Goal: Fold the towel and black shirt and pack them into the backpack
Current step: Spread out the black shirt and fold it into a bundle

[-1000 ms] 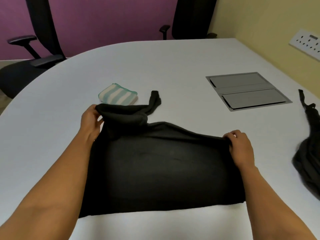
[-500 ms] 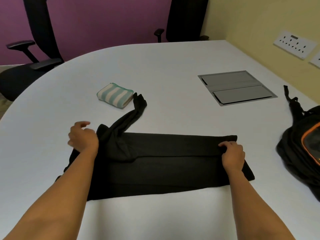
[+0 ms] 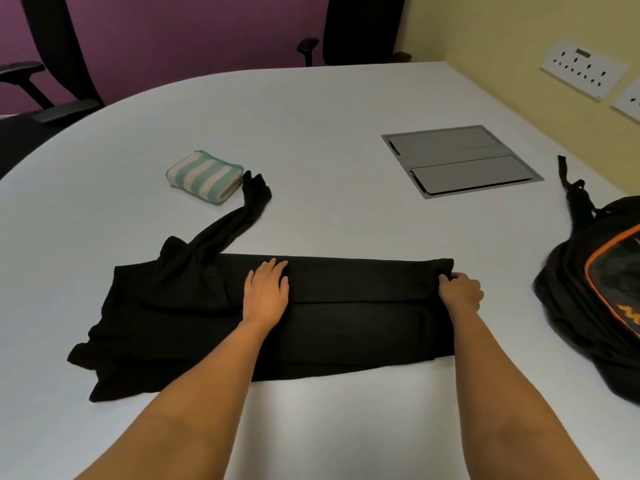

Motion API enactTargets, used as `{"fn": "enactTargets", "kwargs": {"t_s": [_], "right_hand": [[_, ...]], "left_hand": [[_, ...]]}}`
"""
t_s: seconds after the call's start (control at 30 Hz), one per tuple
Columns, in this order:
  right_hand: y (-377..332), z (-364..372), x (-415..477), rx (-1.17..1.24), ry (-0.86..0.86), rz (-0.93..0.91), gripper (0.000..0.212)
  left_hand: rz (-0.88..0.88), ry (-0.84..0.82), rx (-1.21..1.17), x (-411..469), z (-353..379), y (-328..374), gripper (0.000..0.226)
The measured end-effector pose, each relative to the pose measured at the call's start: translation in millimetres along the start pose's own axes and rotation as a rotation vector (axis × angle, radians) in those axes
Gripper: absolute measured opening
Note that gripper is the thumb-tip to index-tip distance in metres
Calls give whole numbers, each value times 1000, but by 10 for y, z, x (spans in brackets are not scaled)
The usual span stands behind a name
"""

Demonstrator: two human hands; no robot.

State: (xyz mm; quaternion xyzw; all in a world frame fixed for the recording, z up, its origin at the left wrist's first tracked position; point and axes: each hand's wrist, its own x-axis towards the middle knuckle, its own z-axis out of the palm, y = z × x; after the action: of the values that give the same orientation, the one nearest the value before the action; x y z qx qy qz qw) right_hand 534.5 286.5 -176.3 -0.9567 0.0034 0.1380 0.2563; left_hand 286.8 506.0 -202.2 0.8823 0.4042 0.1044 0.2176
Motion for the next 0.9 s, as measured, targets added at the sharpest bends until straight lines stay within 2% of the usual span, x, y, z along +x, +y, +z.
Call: {"fn": "enactTargets", "kwargs": {"t_s": [0.13,0.2,0.3,0.4,0.47,0.57,0.63,0.77,0.83,0.9], "right_hand": [[84,-7,91,55,32,-50,34],[86,-32,122,210,80,-98,30],[41,-153,138,525,119,-40,27],[31,-281,203,601,184,17,26],[92,-318,221,500,236,12,27],[273,-243,217,176,264,-27,29],[313,-156,198,57,284,-85,28],[81,11,46,-9,320,-412,30],[-51,127,-66,-93,242,-626,34],[-95,252,-131,-298,100,-734,43]], "left_hand": [[-33,-119,150,-100,157,-56,51],[-44,-135,180,-115,197,-48,52],[-66,-142,207,-101,234,-28,53],[-79,-153,234,-104,255,-13,53],[-81,-159,245,-112,260,8,53],[-93,-170,243,-118,250,37,53],[-105,-186,246,-113,232,50,53],[-109,-188,250,-86,176,86,53],[-106,-178,267,-103,147,91,53],[-94,-162,273,-125,123,81,52]]}}
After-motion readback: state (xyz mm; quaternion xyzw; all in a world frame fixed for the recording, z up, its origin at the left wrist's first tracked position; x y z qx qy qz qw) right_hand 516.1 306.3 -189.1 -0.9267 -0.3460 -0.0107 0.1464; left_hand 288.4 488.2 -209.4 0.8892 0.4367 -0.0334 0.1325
